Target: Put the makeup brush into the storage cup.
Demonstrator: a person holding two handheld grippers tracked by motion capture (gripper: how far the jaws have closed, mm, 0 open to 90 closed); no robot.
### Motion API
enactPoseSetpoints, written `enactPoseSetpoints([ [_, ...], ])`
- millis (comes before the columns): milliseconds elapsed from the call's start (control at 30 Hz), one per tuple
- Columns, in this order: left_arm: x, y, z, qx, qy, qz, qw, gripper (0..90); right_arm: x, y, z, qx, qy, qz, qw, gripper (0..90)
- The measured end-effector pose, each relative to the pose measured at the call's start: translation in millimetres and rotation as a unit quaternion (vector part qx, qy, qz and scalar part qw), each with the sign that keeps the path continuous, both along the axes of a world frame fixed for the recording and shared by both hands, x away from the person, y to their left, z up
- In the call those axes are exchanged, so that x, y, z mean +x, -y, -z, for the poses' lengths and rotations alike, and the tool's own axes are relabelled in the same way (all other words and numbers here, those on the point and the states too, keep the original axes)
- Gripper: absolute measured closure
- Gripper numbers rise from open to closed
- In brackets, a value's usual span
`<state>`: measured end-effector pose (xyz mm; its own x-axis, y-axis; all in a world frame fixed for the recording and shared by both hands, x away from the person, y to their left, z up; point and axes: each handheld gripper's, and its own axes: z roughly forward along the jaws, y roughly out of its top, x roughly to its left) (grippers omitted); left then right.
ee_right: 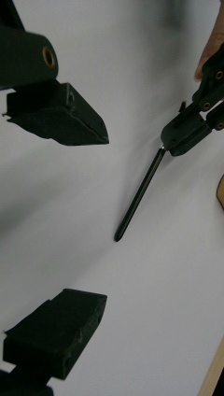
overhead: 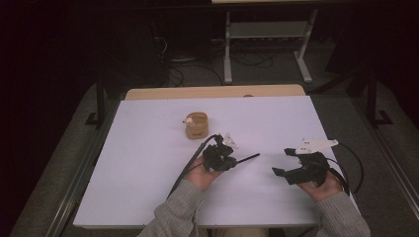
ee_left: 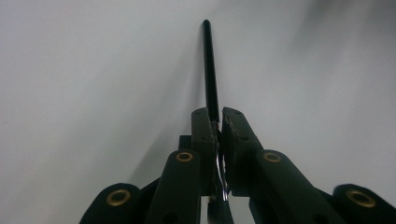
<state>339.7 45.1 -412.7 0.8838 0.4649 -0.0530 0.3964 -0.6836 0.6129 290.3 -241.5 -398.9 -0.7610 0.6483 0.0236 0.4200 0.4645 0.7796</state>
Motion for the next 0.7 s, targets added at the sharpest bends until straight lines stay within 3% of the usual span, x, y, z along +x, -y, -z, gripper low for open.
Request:
enactPoseSetpoints([
  [367, -3.3, -16.7, -6.5, -0.006, -0.004, 0.016, 0.9998, 84.4, 13.6, -20.8, -22.1, -0.024, -0.001, -0.045, 0.9987, 18.7],
  [700, -0.9, -19.3, -6.9, -0.01, -0.005, 0.02, 0.9997, 84.5, 23.6, -35.4, -17.7, -0.04, -0.025, -0.074, 0.9961, 19.5],
])
